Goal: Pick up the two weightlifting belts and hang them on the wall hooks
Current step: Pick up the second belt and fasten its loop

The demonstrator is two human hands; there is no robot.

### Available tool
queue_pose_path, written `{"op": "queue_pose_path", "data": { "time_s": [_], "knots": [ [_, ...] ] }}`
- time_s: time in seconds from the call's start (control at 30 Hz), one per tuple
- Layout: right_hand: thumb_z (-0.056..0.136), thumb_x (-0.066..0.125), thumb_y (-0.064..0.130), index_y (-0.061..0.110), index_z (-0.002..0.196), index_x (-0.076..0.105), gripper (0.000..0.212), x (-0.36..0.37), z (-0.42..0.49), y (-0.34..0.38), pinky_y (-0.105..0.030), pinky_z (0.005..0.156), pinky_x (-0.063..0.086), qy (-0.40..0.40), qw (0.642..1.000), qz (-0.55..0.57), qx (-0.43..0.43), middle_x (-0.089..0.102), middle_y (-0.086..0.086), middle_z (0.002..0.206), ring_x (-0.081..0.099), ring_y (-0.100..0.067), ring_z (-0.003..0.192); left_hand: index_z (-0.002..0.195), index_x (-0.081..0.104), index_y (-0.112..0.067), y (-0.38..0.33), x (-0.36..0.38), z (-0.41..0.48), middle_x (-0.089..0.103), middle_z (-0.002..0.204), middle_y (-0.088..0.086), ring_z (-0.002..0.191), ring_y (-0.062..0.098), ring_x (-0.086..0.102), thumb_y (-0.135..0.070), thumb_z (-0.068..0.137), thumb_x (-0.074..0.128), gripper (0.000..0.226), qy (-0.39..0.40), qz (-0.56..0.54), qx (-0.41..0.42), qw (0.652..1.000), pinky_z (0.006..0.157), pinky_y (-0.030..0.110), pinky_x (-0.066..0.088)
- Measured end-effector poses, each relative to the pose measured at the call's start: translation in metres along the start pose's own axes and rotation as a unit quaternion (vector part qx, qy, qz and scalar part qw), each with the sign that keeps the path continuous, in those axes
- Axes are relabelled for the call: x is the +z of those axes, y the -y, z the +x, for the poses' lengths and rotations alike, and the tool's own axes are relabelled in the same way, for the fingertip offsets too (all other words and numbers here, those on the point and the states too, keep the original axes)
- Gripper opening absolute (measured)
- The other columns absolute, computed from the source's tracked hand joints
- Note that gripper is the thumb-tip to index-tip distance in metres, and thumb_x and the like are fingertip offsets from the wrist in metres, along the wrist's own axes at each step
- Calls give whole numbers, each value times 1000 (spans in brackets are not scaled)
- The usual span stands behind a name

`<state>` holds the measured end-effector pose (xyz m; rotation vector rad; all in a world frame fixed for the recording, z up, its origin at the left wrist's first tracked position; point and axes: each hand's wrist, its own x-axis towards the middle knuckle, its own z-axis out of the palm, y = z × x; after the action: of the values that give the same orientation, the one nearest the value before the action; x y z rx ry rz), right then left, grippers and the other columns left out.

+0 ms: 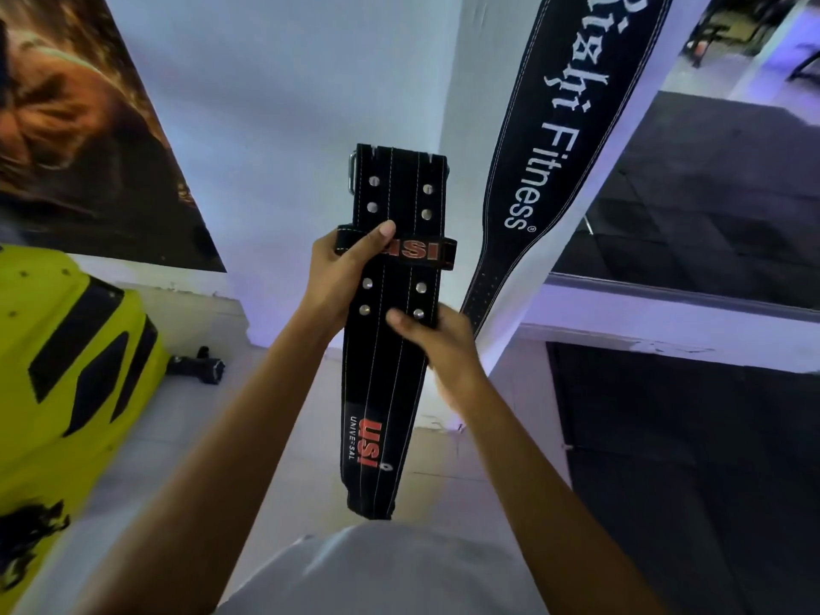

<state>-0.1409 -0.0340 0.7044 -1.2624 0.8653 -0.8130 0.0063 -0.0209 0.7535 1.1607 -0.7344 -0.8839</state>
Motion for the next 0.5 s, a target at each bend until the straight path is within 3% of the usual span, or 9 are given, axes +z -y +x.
{"op": "queue_pose_path", "data": {
  "time_s": [0.1, 0.17, 0.37, 0.5],
  "knots": [
    [77, 79, 17, 14, 99, 74, 23, -9, 22, 40, -37, 89, 56, -26, 999, -3, -41, 77, -7, 100, 72, -22, 98, 98, 66, 10, 7, 4, -2, 70, 100, 29, 87, 35, 71, -26, 82, 73, 40, 18, -6, -14, 1000, 83, 45, 58],
    [74, 81, 12, 8, 96, 75, 24, -15, 33, 58, -44, 94, 56, -32, 999, -8, -40, 77, -11, 96, 73, -26, 95, 103, 66, 9, 8, 5, -2, 69, 105, 30, 92, 36, 71, -26, 83, 72, 40, 36, -3, -8, 999, 83, 43, 58],
    [69, 83, 13, 10, 99, 74, 31, -14, 38, 64, -48, 96, 54, -47, 998, -13, -25, 77, -11, 99, 73, -25, 96, 105, 64, 2, -10, 5, 15, 72, 95, 16, 86, 30, 71, -11, 84, 67, 25, 85, -28, -14, 996, 75, 35, 56],
    [68, 83, 12, 12, 103, 71, 36, -14, 38, 63, -46, 97, 53, -65, 998, -14, -14, 77, -6, 103, 72, -21, 100, 104, 64, -9, -37, 8, 40, 70, 88, 4, 79, 19, 69, -22, 85, 67, 22, 113, -24, -29, 993, 65, 32, 54]
  ]
}}
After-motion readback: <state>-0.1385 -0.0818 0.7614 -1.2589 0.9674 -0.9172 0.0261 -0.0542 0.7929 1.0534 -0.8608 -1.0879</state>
